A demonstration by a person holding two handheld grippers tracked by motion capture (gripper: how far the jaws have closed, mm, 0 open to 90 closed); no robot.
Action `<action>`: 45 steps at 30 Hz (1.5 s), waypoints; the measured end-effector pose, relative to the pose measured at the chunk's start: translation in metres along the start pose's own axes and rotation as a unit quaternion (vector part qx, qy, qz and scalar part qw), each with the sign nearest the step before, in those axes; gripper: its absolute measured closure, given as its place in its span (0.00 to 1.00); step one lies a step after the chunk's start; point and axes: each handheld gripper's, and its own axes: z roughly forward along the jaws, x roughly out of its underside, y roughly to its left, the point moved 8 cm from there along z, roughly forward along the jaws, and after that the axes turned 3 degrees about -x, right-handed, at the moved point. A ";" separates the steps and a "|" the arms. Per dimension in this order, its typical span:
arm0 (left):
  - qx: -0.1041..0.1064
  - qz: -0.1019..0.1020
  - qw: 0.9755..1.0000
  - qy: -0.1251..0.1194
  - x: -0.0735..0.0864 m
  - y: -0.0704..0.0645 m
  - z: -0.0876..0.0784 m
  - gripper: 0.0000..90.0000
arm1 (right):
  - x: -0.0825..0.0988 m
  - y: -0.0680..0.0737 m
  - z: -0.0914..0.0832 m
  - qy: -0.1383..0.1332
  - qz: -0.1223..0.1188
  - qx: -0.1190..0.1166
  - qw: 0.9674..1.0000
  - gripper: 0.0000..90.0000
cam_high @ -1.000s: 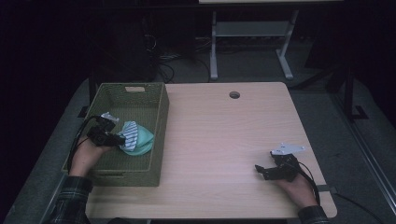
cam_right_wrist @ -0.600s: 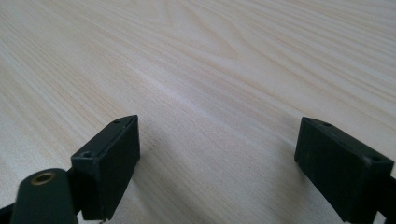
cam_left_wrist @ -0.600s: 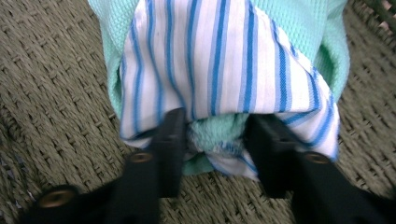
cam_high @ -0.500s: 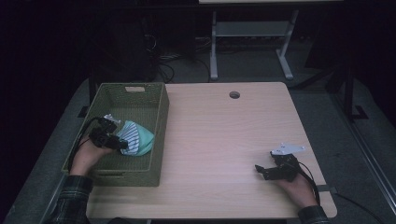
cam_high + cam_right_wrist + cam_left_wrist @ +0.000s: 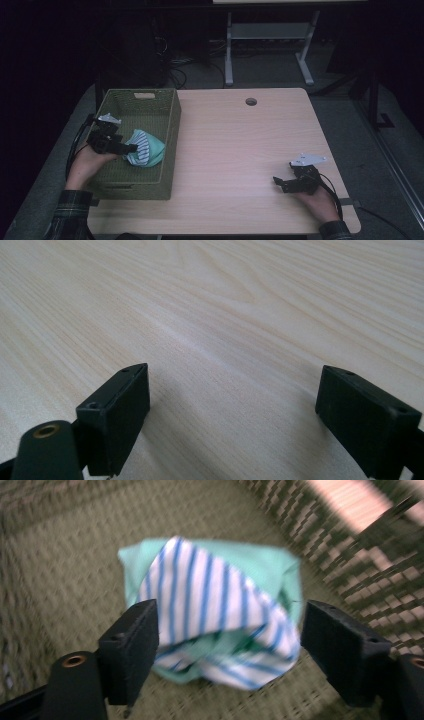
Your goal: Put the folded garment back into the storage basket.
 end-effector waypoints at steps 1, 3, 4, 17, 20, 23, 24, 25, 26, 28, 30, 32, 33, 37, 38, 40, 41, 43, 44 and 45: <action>0.003 0.003 1.000 -0.005 -0.004 -0.004 -0.001 0.23 | 0.000 0.000 0.000 0.000 0.000 0.000 1.000 0.15; 0.004 0.006 1.000 -0.009 -0.007 -0.008 -0.002 0.22 | 0.000 0.000 0.000 0.000 0.000 0.000 1.000 0.15; 0.005 0.012 1.000 -0.016 -0.013 -0.015 -0.004 0.21 | 0.000 0.000 0.000 0.000 0.000 0.000 1.000 0.15; 0.040 0.030 0.996 -0.071 -0.051 -0.061 -0.007 0.19 | 0.000 0.000 0.000 0.000 0.000 0.000 1.000 0.15; 0.049 0.037 0.995 -0.084 -0.059 -0.076 -0.007 0.19 | 0.000 0.000 0.000 0.000 0.000 0.000 1.000 0.15; 0.056 0.042 0.993 -0.094 -0.067 -0.092 -0.005 0.18 | 0.000 0.000 0.000 0.000 0.000 0.000 1.000 0.15; 0.060 0.047 0.992 -0.096 -0.069 -0.097 -0.004 0.18 | 0.000 0.000 0.000 0.000 -0.001 0.000 1.000 0.15; 0.063 0.047 0.992 -0.097 -0.071 -0.103 -0.003 0.18 | 0.000 0.000 0.000 0.000 -0.001 0.000 1.000 0.15; 0.063 0.047 0.992 -0.097 -0.071 -0.103 -0.003 0.18 | 0.000 0.000 0.000 0.000 0.000 0.000 1.000 0.15; 0.071 0.051 0.991 -0.102 -0.077 -0.119 0.003 0.18 | 0.000 0.000 0.000 0.000 0.000 0.000 1.000 0.15; 0.077 0.056 0.990 -0.106 -0.081 -0.129 0.006 0.18 | 0.000 0.000 0.000 0.000 0.000 0.000 1.000 0.15; 0.081 0.064 0.989 -0.107 -0.084 -0.141 0.011 0.18 | 0.000 0.000 0.000 0.000 -0.001 0.000 1.000 0.15; 0.083 0.064 0.989 -0.108 -0.085 -0.147 0.014 0.17 | 0.000 0.000 0.000 0.000 -0.001 0.000 1.000 0.15; 0.095 0.074 0.987 -0.107 -0.086 -0.165 0.021 0.17 | 0.000 0.000 0.000 0.000 0.000 0.000 1.000 0.15; 0.098 0.083 0.986 -0.109 -0.088 -0.177 0.026 0.17 | 0.000 0.000 0.000 0.000 -0.001 0.000 1.000 0.15; 0.103 0.091 0.984 -0.110 -0.088 -0.190 0.030 0.17 | 0.000 0.000 0.000 0.000 -0.001 0.000 1.000 0.15; 0.106 0.095 0.984 -0.111 -0.088 -0.195 0.033 0.17 | 0.000 0.000 0.000 0.000 -0.001 0.000 1.000 0.15; 0.115 0.100 0.982 -0.112 -0.087 -0.206 0.039 0.17 | 0.000 0.000 0.000 0.000 -0.001 0.000 1.000 0.15; 0.117 0.101 0.982 -0.112 -0.087 -0.211 0.042 0.17 | 0.000 0.000 0.000 0.000 -0.001 -0.001 1.000 0.15; 0.118 0.103 0.981 -0.113 -0.086 -0.215 0.046 0.17 | 0.000 0.000 0.000 -0.001 -0.001 0.000 1.000 0.15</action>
